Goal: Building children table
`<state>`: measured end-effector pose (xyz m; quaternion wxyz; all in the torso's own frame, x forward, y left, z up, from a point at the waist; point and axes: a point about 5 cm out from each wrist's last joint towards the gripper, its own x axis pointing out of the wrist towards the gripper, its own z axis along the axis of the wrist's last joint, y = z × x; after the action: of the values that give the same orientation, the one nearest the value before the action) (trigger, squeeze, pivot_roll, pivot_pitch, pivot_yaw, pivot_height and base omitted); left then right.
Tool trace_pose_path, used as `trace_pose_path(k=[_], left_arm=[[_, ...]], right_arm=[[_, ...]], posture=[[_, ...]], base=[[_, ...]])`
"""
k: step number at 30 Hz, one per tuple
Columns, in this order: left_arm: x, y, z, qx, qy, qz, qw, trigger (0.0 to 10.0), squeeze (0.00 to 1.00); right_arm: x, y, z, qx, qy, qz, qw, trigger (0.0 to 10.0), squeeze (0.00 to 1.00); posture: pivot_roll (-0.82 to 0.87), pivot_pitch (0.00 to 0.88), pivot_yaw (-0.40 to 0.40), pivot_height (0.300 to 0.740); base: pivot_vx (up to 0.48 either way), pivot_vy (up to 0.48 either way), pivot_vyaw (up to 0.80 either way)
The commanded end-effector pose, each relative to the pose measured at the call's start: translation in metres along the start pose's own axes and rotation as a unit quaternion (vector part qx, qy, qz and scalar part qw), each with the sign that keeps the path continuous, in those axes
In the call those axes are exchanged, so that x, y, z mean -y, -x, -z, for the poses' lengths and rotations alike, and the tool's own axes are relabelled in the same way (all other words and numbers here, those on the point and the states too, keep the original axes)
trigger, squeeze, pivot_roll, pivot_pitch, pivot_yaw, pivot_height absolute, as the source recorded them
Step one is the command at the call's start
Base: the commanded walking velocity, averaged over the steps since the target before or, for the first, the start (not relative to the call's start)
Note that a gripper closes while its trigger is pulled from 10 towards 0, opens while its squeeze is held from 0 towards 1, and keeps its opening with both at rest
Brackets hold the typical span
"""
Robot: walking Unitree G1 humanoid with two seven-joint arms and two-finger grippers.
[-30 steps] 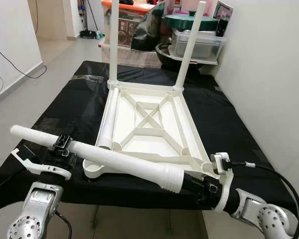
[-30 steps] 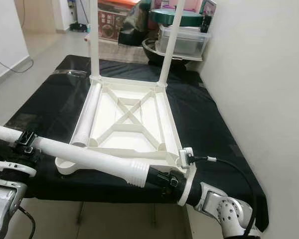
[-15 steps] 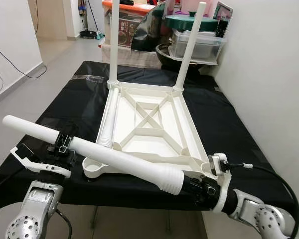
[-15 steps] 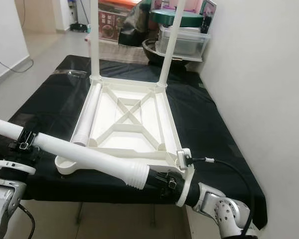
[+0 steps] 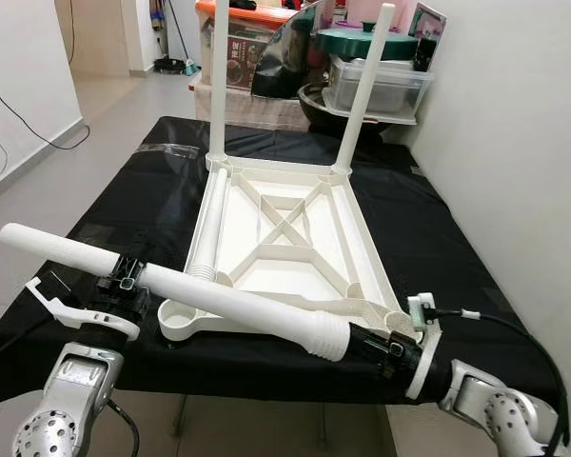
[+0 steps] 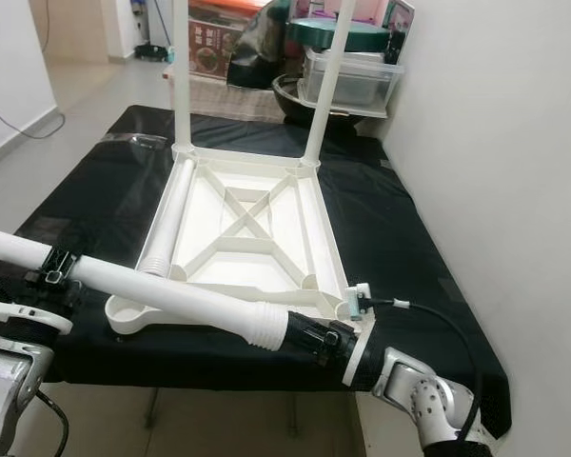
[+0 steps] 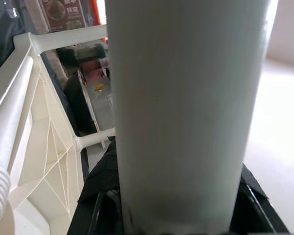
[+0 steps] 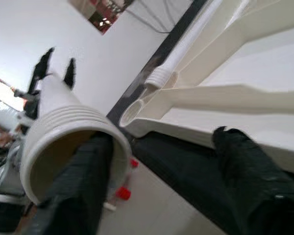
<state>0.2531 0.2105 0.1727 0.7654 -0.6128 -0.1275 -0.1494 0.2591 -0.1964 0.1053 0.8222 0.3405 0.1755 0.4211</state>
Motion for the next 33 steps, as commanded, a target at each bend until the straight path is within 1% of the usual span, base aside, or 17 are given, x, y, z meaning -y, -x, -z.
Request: trace_pose_path(k=[1,4,5,6,9,11,14,17,19,20,21,22,24,27,28,31,33], left_arm=[[0.001,-0.001,0.001,-0.004,-0.003,0.001,1.0,0.0,0.0],[0.001,-0.002,0.001,-0.017,-0.021,0.002,1.0,0.0,0.0],[0.001,-0.002,0.001,-0.017,-0.021,0.002,1.0,0.0,0.0],[-0.001,-0.004,0.003,-0.021,-0.022,0.0,1.0,0.0,0.0],[-0.001,-0.004,0.003,-0.021,-0.022,0.0,1.0,0.0,0.0],[-0.001,-0.008,0.008,-0.027,-0.023,0.001,0.999,0.0,0.0],[-0.001,-0.01,0.012,-0.034,-0.026,0.003,0.999,0.0,0.0],[-0.002,-0.011,0.015,-0.042,-0.031,0.003,0.999,0.0,0.0],[-0.001,-0.012,0.018,-0.054,-0.038,0.008,0.998,0.0,0.0],[0.0,-0.013,0.02,-0.063,-0.042,0.011,0.997,0.0,0.0],[0.0,-0.013,0.02,-0.063,-0.042,0.011,0.997,0.0,0.0],[0.0,-0.013,0.023,-0.074,-0.047,0.014,0.996,0.0,0.0],[0.0,-0.014,0.024,-0.077,-0.047,0.015,0.996,0.0,0.0],[0.0,-0.014,0.024,-0.077,-0.047,0.015,0.996,0.0,0.0],[0.0,-0.014,0.027,-0.084,-0.047,0.017,0.995,0.0,0.0],[0.0,-0.014,0.027,-0.084,-0.047,0.017,0.995,0.0,0.0],[0.004,-0.014,0.036,-0.104,-0.056,0.028,0.993,0.0,0.0]], right_arm=[[0.004,0.011,-0.007,0.021,0.004,0.016,1.0,10.0,1.0],[0.012,0.032,-0.026,0.036,0.041,0.053,0.997,10.0,1.0],[0.012,0.032,-0.026,0.036,0.041,0.053,0.997,10.0,1.0],[0.019,0.048,-0.044,0.053,0.053,0.081,0.994,10.0,1.0],[0.019,0.048,-0.044,0.053,0.053,0.081,0.994,10.0,1.0],[0.02,0.064,-0.063,0.059,0.075,0.095,0.991,10.0,1.0],[0.02,0.068,-0.077,0.056,0.102,0.104,0.988,10.0,1.0],[0.017,0.059,-0.09,0.054,0.127,0.103,0.985,10.0,1.0],[0.003,0.038,-0.105,0.06,0.147,0.071,0.985,10.0,1.0],[-0.005,0.019,-0.112,0.041,0.163,0.062,0.984,10.0,1.0],[-0.005,0.019,-0.112,0.041,0.163,0.062,0.984,10.0,1.0],[-0.015,-0.006,-0.119,0.011,0.177,0.052,0.983,10.0,0.95],[-0.018,-0.012,-0.121,0.004,0.18,0.048,0.982,10.0,0.95],[-0.018,-0.012,-0.121,0.004,0.18,0.048,0.982,10.0,0.95],[-0.024,-0.021,-0.123,-0.007,0.18,0.028,0.983,10.0,0.0],[-0.024,-0.021,-0.123,-0.007,0.18,0.028,0.983,10.0,0.0],[-0.057,-0.057,-0.117,-0.1,0.196,-0.052,0.974,10.0,0.0]], posture=[[0.08,0.0,-0.121,0.74],[0.07,0.0,-0.11,0.74],[0.07,0.0,-0.11,0.74],[0.06,0.0,-0.101,0.74],[0.06,0.0,-0.101,0.74],[0.05,0.0,-0.1,0.74],[0.05,0.0,-0.097,0.74],[0.05,0.0,-0.097,0.74],[0.05,0.0,-0.096,0.74],[0.05,0.0,-0.093,0.74],[0.05,0.0,-0.093,0.74],[0.05,0.0,-0.089,0.74],[0.05,0.0,-0.089,0.74],[0.05,0.0,-0.089,0.74],[0.06,0.0,-0.096,0.74],[0.06,0.0,-0.096,0.74],[0.08,0.0,-0.118,0.74]], base=[[0.0,0.0,0.0],[0.0,0.0,0.0],[0.0,0.0,0.0],[0.0,0.0,0.0],[0.0,0.0,0.0],[0.0,0.0,0.0],[0.0,0.0,0.0],[0.0,0.0,0.0],[0.0,0.0,0.0],[0.0,0.0,0.0],[0.0,0.0,0.0],[0.0,0.0,0.0],[0.0,0.0,0.0],[0.0,0.0,0.0],[0.0,0.0,0.0],[0.0,0.0,0.0],[0.0,0.0,0.0]])
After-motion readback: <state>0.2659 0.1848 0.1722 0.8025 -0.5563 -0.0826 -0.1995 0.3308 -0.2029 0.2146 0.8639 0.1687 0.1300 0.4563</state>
